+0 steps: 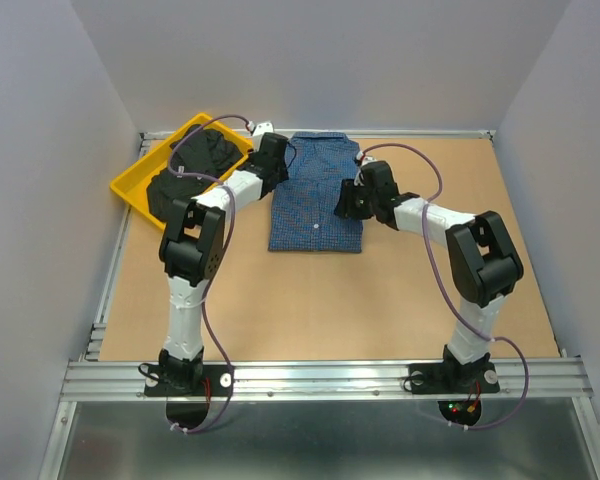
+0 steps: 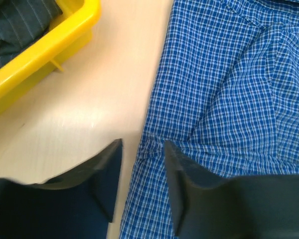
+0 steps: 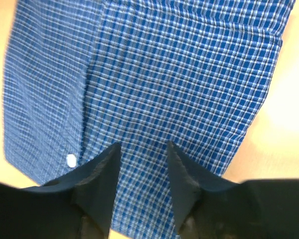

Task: Fold and stack the long sleeve shirts
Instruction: Fold the shirt

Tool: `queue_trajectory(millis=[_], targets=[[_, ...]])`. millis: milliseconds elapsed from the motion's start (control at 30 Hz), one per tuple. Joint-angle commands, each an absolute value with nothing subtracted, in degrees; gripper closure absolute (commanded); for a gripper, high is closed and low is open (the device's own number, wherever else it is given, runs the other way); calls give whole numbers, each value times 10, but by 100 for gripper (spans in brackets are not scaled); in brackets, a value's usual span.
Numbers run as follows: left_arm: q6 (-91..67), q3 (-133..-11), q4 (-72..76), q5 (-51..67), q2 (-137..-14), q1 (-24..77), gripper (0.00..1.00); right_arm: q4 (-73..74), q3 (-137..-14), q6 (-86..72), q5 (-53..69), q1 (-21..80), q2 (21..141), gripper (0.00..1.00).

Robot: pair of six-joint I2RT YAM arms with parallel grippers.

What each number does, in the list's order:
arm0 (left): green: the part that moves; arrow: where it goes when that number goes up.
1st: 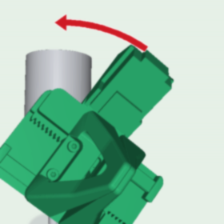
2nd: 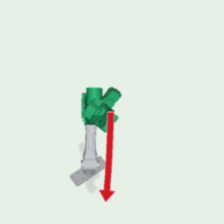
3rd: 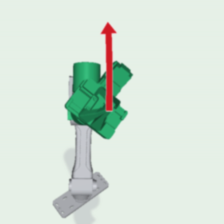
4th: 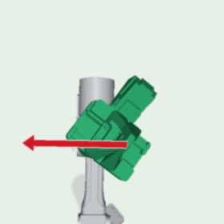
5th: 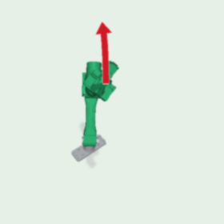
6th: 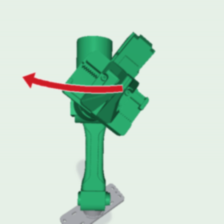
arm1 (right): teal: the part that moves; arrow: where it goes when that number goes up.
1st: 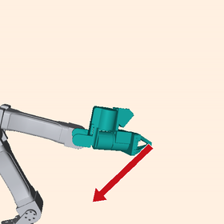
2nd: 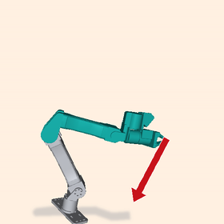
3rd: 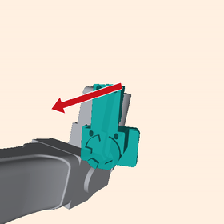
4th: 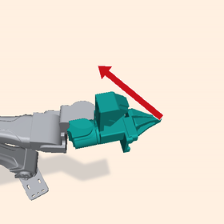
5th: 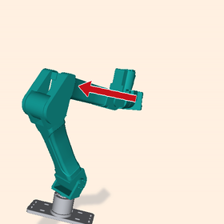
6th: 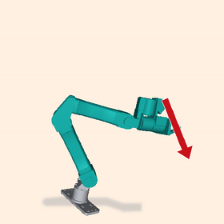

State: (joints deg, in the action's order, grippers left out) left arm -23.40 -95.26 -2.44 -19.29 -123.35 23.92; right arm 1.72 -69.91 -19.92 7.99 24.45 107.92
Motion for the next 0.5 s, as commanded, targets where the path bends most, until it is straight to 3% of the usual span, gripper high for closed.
queue_trajectory(millis=[0, 200, 300, 367, 467], targets=[[-256, -911, -26, -163, -1131, 243, 44, -15, -693, -211, 98, 249, 1023, 47], [-327, -688, 84, -31, -950, 266, 10, -59, -638, -263, 191, 249, 976, 27], [-352, -588, 141, 31, -884, 266, 5, -138, -588, -304, 244, 249, 955, 20], [-374, -528, 190, 57, -853, 266, 4, -221, -549, -352, 285, 250, 951, 1], [-391, -481, 226, 72, -844, 267, 4, -309, -522, -408, 311, 250, 960, 0]])
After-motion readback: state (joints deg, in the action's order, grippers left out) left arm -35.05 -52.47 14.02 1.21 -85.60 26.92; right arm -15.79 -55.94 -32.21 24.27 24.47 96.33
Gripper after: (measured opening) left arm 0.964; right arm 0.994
